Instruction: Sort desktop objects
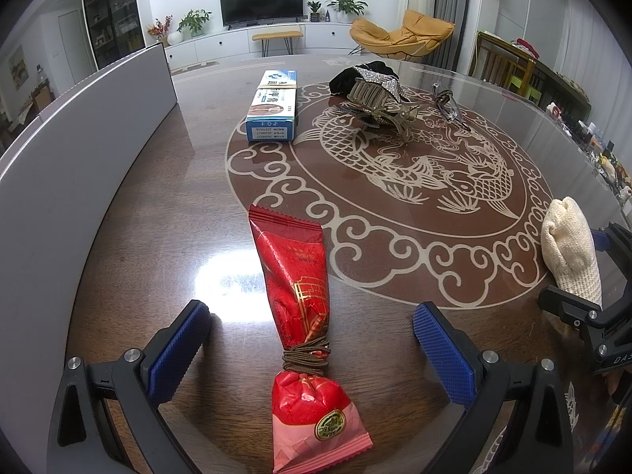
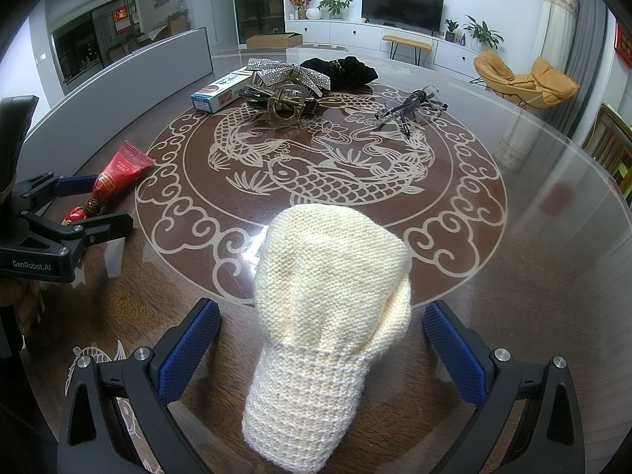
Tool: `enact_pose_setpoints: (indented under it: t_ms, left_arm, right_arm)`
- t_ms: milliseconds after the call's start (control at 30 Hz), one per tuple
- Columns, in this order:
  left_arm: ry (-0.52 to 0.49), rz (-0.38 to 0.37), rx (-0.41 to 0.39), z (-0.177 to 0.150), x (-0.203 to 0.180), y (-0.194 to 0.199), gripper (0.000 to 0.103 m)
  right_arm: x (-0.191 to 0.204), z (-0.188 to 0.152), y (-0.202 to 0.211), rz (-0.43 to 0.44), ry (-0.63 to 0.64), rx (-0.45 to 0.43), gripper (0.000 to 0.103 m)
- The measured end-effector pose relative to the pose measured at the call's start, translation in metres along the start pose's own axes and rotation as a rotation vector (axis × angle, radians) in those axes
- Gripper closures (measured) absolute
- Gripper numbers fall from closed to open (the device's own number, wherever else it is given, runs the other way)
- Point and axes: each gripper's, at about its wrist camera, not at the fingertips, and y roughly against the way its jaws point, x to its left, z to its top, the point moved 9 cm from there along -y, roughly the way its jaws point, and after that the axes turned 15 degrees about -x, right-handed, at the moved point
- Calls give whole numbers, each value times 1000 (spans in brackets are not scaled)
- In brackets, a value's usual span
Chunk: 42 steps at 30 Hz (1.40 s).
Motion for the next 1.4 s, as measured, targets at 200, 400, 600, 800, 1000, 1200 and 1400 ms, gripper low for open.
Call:
enact_pose_setpoints:
  t_ms: [200,400,600,800,1000,1200,1400]
  left_arm:
    - [0,0,0,0,0,0,0]
    - [0,0,0,0,0,0,0]
    - [0,0,0,0,0,1,0]
    - [0,0,0,0,0,0,0]
    - [0,0,-1,0,0,0,0]
    - [-6,-9,1,-1,-1,3,0]
    - [-50,-47,13,2,-1,7,40]
  right_arm:
    - [0,0,0,0,0,0,0]
    - [0,0,0,0,0,0,0]
    - [0,0,0,0,0,0,0]
    - [0,0,0,0,0,0,0]
    - [0,0,0,0,0,0,0]
    - [0,0,0,0,0,0,0]
    - [-2,2,-5,-4,-8,90,12]
